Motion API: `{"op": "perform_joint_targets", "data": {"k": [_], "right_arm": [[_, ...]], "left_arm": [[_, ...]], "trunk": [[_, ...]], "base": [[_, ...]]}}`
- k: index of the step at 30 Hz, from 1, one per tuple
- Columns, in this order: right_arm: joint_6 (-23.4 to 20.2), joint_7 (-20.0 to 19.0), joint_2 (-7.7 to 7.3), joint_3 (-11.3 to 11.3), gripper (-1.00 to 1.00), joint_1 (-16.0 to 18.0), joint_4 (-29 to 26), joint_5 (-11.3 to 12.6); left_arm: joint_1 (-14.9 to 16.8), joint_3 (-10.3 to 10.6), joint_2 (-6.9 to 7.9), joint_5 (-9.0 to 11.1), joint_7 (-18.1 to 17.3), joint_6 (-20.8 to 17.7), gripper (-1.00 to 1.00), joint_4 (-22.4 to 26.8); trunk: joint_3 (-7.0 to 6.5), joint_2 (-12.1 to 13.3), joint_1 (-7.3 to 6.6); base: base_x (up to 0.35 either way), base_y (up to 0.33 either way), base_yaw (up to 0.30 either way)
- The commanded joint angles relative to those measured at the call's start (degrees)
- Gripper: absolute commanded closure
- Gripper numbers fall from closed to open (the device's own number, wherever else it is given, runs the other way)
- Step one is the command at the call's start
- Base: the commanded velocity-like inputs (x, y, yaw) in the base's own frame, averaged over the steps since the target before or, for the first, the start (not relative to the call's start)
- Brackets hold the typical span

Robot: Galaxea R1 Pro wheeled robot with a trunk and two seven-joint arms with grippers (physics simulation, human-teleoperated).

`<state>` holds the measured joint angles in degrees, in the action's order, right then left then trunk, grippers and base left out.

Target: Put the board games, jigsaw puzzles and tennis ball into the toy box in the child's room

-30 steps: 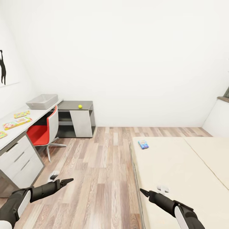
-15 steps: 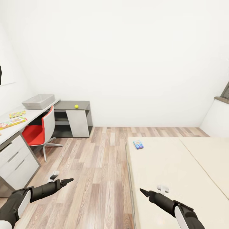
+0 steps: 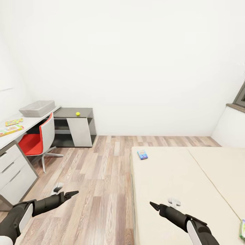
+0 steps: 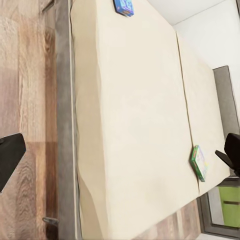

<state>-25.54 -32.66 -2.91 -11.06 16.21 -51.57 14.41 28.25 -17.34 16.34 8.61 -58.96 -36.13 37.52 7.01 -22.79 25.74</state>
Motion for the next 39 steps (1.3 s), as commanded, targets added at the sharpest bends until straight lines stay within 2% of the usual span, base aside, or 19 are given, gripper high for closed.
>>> {"op": "perform_joint_targets", "data": {"k": [1,39], "right_arm": [[-0.48,-0.08,0.01,-0.10,-1.00,0.05,-0.02,0.44],[-0.48,-0.09,0.01,-0.10,-1.00,0.05,-0.02,0.44]], "left_arm": [[0.05,-0.06,0.00,0.18,-0.11,-0.43,-1.00,0.01],[0.05,-0.06,-0.34,0.18,-0.11,-0.43,-1.00,0.01]], "trunk": [[0.13,-0.13,0.04],[0.13,-0.13,0.04]], "base": [[0.000,-0.208,0.000],[0.000,-0.208,0.000]]}}
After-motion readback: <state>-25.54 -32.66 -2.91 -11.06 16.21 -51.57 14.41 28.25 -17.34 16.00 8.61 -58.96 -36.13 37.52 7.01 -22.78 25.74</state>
